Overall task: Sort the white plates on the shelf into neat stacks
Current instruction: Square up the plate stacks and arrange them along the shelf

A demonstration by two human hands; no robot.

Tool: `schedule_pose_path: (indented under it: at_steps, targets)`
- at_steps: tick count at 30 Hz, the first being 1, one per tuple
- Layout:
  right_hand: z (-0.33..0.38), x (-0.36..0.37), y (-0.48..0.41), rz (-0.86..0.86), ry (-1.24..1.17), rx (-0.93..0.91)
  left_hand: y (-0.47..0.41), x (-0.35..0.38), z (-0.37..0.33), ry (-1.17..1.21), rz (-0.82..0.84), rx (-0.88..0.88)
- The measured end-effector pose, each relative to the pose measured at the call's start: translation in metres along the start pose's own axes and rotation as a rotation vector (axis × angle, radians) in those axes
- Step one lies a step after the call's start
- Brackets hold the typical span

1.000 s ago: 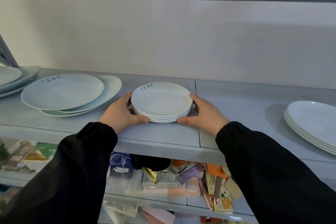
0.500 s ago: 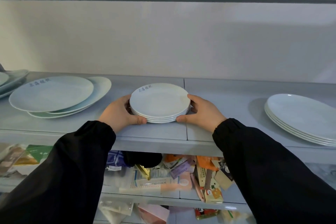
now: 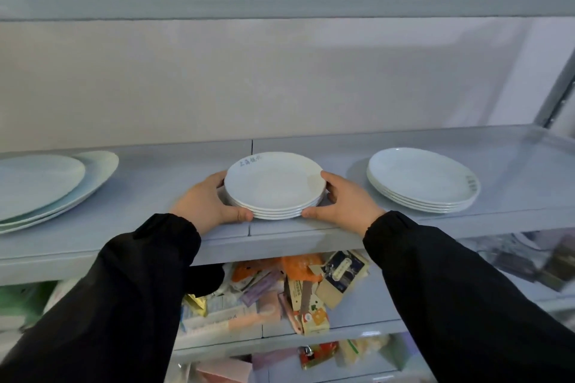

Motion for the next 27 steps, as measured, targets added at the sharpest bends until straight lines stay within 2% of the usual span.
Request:
schedule_pose_path:
  at_steps: [5,12,22,27]
  targets:
    - [-0.023,-0.023,0.019,-0.023,0.106,-0.003,0.0,0.033,-0.019,0.007,0.038,0.019]
    - [-0.038,-0.03,0.03,-0.083,0.106,0.019,0.002,0.052,-0.025,0.029,0.064,0.029]
    - [-0.042,-0.03,0.029,-0.102,-0.018,-0.028,0.008,0.052,-0.027,-0.05,0.072,0.082]
    - [-0.046,-0.03,0.028,-0.116,-0.043,-0.02,0.008,0.055,-0.029,-0.175,0.087,0.095]
Point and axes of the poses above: each hand's wrist, its own y-axis away from the middle knuckle, its own x-axis out of the palm, z = x × y, the point moved 5 cm from there along -y, towards the middle knuckle, and after that the axes turned 13 degrees about y, right-handed, at the moved point
